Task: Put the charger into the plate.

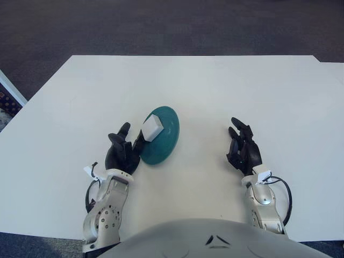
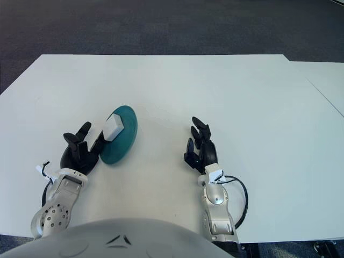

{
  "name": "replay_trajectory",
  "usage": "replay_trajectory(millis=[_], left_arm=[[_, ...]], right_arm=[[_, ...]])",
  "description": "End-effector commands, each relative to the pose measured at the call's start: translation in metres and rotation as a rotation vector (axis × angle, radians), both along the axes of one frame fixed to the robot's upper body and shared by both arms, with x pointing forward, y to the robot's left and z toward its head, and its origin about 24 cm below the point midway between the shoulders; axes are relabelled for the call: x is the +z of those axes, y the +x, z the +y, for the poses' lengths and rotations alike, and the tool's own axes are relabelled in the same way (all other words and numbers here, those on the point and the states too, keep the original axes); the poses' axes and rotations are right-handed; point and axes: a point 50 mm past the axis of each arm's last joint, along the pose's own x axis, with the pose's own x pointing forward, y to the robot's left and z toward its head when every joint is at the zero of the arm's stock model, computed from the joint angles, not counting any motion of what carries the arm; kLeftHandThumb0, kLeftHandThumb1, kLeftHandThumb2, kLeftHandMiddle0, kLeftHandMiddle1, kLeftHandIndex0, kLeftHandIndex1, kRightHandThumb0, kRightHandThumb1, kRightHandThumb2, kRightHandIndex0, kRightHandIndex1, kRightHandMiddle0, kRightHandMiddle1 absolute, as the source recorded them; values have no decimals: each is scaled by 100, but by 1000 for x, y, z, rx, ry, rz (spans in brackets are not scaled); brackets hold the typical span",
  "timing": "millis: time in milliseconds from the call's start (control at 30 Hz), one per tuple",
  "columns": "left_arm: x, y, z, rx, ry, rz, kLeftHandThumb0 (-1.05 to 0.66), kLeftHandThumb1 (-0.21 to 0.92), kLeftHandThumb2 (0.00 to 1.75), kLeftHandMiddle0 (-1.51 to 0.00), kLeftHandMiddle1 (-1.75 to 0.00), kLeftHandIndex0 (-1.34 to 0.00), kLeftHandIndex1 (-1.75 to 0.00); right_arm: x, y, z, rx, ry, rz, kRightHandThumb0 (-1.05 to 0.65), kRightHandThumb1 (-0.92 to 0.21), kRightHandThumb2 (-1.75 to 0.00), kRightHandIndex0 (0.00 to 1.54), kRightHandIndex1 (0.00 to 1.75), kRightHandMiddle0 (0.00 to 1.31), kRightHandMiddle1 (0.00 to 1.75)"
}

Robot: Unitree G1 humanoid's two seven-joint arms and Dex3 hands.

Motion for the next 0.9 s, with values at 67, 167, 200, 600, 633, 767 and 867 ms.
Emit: replay_trajectory(millis=[67,167,200,600,633,767,867], left_arm=[[-13,-6,-5,-24,-17,57,-95,92,93,-39,-1,-2,-69],[-13,-6,-5,-38,-4,43,-95,92,93,-41,-2,-4,-70],[-13,-5,-4,-45,8,34,-96,92,93,-41,-2,-4,-70],[-15,0,3,-113,314,-136,-97,92,88,-48,-4,-13,-76],[-15,1,3,-115,344,-154,-98,92,87,-49,-4,-15,-77],[-2,9,2,-118,458,-246,-99,92,86,-51,-4,-17,-78],[0,11,2,-115,463,-288,-100,92,84,-51,-3,-18,-80]], right_arm=[[-16,-5,0,-6,1,90,-74,-92,-88,32,2,0,60],[-16,-4,1,-3,2,92,-74,-92,-88,31,1,0,60],[-16,-4,2,-5,0,90,-74,-92,-88,31,1,0,59],[-18,-1,8,-1,9,95,-74,-92,-87,30,0,0,59],[-18,0,9,-1,9,95,-73,-92,-88,29,0,0,58],[-19,1,11,-1,14,92,-74,-92,-89,28,0,0,56],[-20,2,13,2,19,95,-75,-92,-90,27,0,0,55]])
